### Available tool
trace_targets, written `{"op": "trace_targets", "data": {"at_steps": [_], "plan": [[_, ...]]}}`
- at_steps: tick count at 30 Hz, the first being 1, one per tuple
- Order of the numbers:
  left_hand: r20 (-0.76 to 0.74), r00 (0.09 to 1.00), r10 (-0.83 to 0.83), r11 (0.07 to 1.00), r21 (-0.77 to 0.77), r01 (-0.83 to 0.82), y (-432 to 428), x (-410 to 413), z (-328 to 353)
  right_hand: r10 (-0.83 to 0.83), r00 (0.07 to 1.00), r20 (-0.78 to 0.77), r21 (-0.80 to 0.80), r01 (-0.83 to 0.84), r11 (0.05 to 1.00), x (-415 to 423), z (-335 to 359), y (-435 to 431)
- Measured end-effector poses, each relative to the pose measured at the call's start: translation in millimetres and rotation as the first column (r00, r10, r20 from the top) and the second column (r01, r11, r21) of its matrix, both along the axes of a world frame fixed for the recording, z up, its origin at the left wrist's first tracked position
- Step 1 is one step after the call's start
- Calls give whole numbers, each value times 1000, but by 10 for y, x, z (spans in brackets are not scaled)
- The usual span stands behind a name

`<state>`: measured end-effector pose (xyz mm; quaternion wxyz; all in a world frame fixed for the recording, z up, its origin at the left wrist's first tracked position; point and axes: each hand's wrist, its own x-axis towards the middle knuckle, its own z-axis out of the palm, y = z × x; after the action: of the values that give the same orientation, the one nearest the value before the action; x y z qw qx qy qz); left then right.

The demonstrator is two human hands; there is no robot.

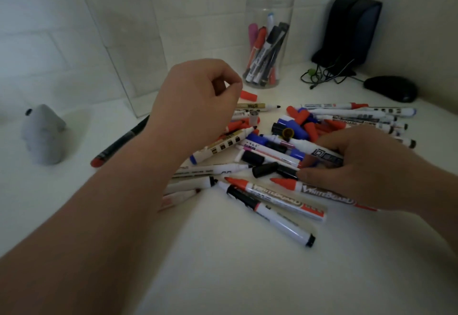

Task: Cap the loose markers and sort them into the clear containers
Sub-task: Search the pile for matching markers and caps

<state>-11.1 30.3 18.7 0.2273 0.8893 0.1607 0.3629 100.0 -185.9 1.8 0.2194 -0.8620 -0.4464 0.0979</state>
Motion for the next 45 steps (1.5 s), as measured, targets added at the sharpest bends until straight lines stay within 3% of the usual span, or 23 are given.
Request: {"op": "trace_targets", "data": {"at_steps": [3, 6, 16, 22, 25, 28, 31, 35, 37, 39, 41, 45], "plan": [[43, 999, 14, 1000, -7, -14, 8, -18, 10, -23, 1000, -3, -19, 23, 1000, 1, -34, 27], [-7, 1000, -8, 1000, -5, 8, -45, 1, -11, -27, 1000, 0, -35, 27, 999, -29, -45, 65], [-385, 912, -141, 988, 2, 154, -191, 24, -58, -76, 997, 34, -106, 79, 991, -66, -26, 119], [-346, 934, -90, 996, -25, 86, -165, 23, -9, -74, 997, -7, -156, 72, 985, -69, 2, 156], [-342, 934, -101, 995, -41, 93, -173, 38, -35, -68, 998, 10, -104, 69, 992, -42, 12, 127], [-284, 942, -178, 974, -184, 129, -205, 49, -44, -131, 990, -44, 103, 135, 985, -13, 64, 61], [-188, 907, -377, 818, -528, 231, -329, 33, -37, -168, 974, -153, 310, 209, 928, -22, 105, 32], [-52, 840, -540, 595, -730, 337, -536, 72, -140, -111, 963, -245, 446, 213, 869, -95, 93, 68], [106, 865, -491, 437, -828, 350, -564, 116, -176, -74, 938, -338, 475, 238, 847, -95, 89, 80], [286, 886, -365, 181, -911, 369, -563, 149, -144, 19, 856, -517, 482, 273, 833, -94, 86, 66], [411, 878, -246, -5, -906, 423, -528, 170, -111, 79, 831, -551, 487, 243, 839, -97, 83, 54], [479, 851, -215, -89, -878, 471, -486, 180, -96, 75, 942, -326, 532, 118, 839, -130, 46, 21]]}}
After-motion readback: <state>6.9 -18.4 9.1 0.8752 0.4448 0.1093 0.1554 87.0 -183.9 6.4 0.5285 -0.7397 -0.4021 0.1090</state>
